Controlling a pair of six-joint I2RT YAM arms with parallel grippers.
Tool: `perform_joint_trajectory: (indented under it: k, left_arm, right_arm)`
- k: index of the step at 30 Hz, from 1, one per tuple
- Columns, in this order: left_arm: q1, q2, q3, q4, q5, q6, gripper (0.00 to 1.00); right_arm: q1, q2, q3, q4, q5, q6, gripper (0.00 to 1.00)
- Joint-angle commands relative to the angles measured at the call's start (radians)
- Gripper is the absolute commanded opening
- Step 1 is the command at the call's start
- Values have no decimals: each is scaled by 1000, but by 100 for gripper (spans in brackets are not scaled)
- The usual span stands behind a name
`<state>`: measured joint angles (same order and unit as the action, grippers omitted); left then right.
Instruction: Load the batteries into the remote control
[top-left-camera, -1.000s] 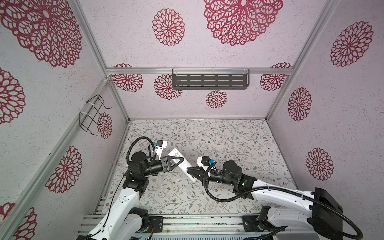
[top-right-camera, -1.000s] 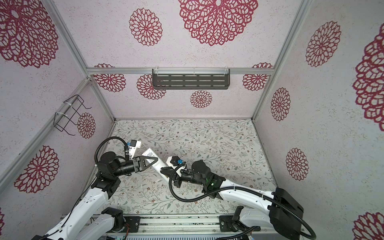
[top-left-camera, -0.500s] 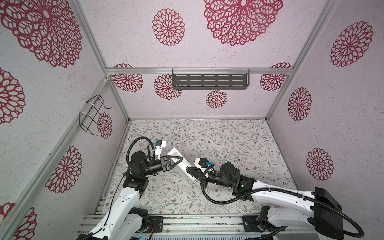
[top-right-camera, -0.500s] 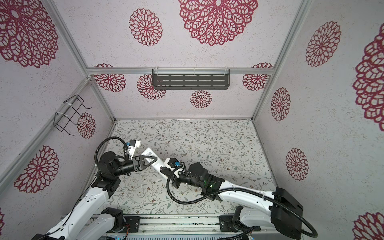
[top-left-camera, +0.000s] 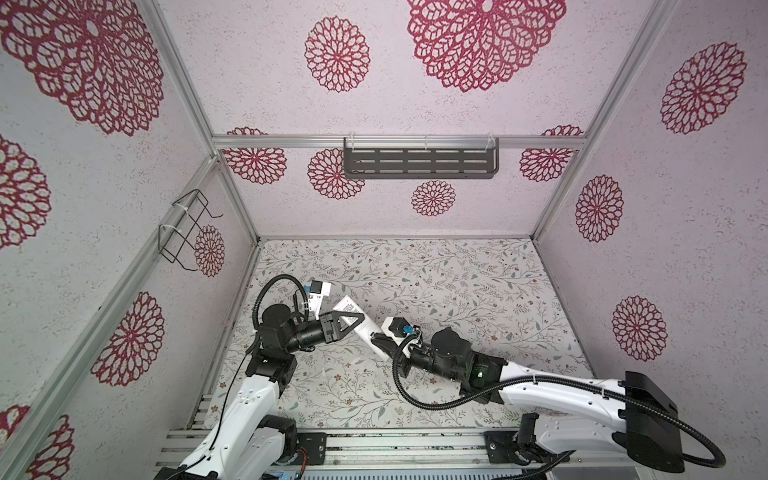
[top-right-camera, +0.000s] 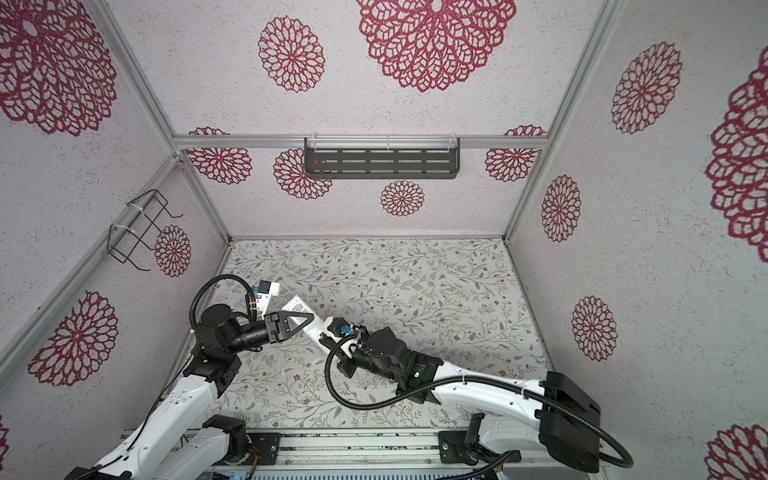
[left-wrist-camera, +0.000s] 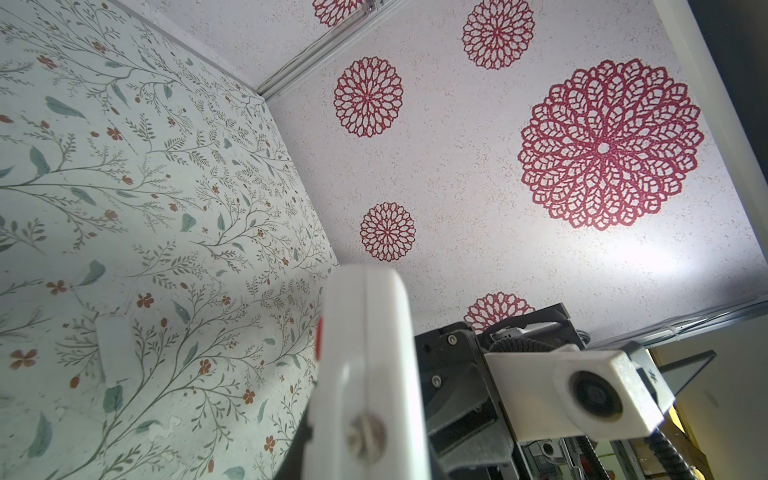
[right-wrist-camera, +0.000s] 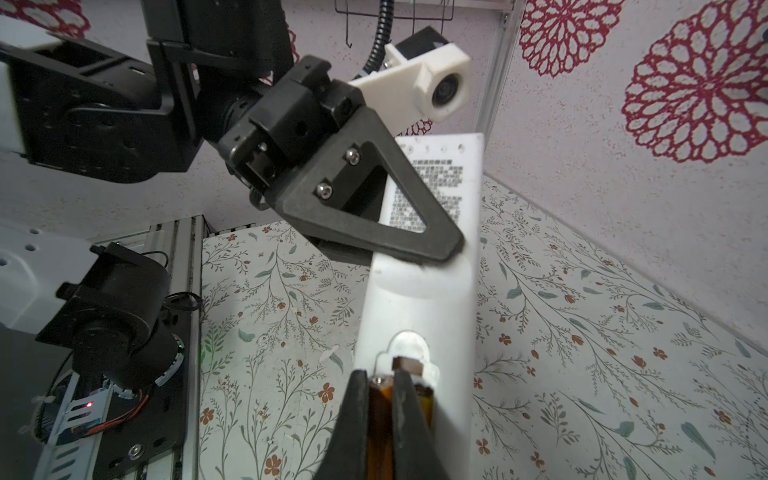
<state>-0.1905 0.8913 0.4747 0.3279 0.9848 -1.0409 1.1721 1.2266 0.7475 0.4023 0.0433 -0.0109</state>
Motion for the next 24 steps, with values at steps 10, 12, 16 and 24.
perform_joint_trajectory:
  k: [10,12,16,24]
  left_arm:
    - [5,-22,16,95,38,-46,0]
    - [5,-23,15,95,38,-48,0]
    - [5,-22,15,94,37,-48,0]
    - [5,-15,16,95,38,-47,0]
  right_arm:
    - [11,92,40,-277,115,-7,2]
    - [12,102,47,-300,134,3,1]
    - [12,116,68,-341,174,16,3]
    - [12,110,81,-296,167,3,8]
